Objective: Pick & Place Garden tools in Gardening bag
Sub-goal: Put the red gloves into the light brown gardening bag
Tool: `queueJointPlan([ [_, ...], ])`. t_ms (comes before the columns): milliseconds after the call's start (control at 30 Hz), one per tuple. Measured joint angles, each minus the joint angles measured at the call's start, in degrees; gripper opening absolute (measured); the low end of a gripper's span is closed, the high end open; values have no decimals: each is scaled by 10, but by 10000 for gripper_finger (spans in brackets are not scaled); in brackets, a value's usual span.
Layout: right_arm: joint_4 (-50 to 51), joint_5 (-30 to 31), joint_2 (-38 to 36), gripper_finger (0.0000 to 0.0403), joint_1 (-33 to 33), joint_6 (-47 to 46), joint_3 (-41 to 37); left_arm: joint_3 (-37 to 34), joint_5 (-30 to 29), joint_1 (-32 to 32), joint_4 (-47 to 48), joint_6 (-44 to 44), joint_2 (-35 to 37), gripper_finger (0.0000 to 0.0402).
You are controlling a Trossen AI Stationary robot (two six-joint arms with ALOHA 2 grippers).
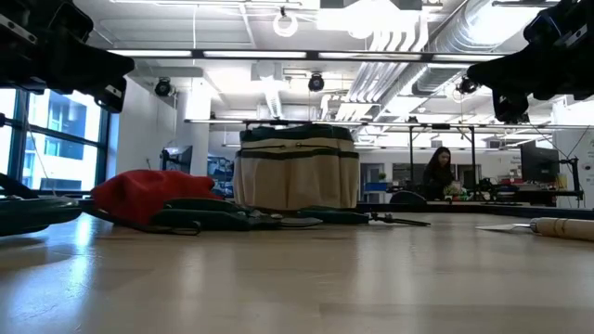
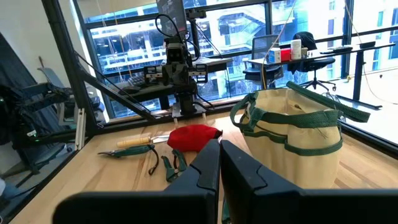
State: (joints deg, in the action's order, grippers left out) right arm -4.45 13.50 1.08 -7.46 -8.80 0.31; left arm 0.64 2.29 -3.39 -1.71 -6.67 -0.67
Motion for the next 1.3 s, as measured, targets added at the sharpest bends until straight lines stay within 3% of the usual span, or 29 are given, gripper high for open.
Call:
queueJointPlan([
  [400, 0, 0, 0, 5, 0, 0, 0, 0, -32, 0, 10, -26, 0, 0],
  [500, 0, 0, 0, 5, 0, 0, 0, 10, -41, 0, 22, 7, 0, 7],
  [633, 0, 0, 0, 5, 0, 0, 0, 29, -46, 0, 64, 11, -7, 57],
  [967, 0, 0, 0, 5, 0, 0, 0, 40, -53, 0, 68, -33, -15, 254],
  [1100, -1, 0, 0, 5, 0, 0, 0, 91, -54, 0, 93, -72, -33, 282],
  [1300, -5, 0, 0, 5, 0, 0, 0, 227, -55, 0, 209, -68, -128, 284],
])
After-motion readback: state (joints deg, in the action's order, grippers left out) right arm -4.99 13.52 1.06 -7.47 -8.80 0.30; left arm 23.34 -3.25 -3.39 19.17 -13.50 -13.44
